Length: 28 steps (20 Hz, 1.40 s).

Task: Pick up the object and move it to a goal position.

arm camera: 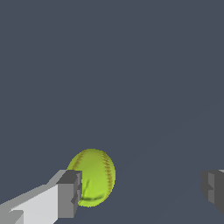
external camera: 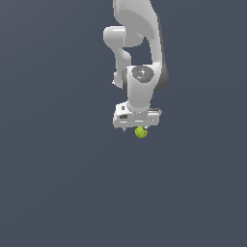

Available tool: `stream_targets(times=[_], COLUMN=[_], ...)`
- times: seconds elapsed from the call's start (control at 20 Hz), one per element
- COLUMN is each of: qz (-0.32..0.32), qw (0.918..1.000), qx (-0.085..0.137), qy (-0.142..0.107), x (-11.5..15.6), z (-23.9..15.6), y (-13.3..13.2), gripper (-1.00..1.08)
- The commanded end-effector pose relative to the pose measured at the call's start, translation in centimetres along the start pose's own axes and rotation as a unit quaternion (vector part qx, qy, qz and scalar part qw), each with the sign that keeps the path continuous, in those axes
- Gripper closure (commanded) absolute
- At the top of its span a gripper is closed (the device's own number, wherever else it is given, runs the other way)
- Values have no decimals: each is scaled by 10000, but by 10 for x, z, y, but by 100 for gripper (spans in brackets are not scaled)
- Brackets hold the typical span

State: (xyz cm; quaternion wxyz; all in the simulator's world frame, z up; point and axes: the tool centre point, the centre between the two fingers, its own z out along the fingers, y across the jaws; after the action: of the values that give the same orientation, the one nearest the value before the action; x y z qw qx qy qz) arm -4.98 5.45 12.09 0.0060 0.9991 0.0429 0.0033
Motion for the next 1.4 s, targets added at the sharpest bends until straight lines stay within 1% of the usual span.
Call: stream_targets(times=[0.0, 0.2, 0.45, 0.8, 1.35], qz=[-86, -185, -246, -250, -252], qw=[10000, 9998, 9997, 9997, 9997], qx=[22, 46, 61, 61, 62], qy=[-7, -20, -28, -31, -30], x=[-13, -28, -38, -38, -40], z=[10, 21, 28, 33, 75], y=[-17, -36, -47, -47, -48], gripper=[-92, -92, -92, -92, -92])
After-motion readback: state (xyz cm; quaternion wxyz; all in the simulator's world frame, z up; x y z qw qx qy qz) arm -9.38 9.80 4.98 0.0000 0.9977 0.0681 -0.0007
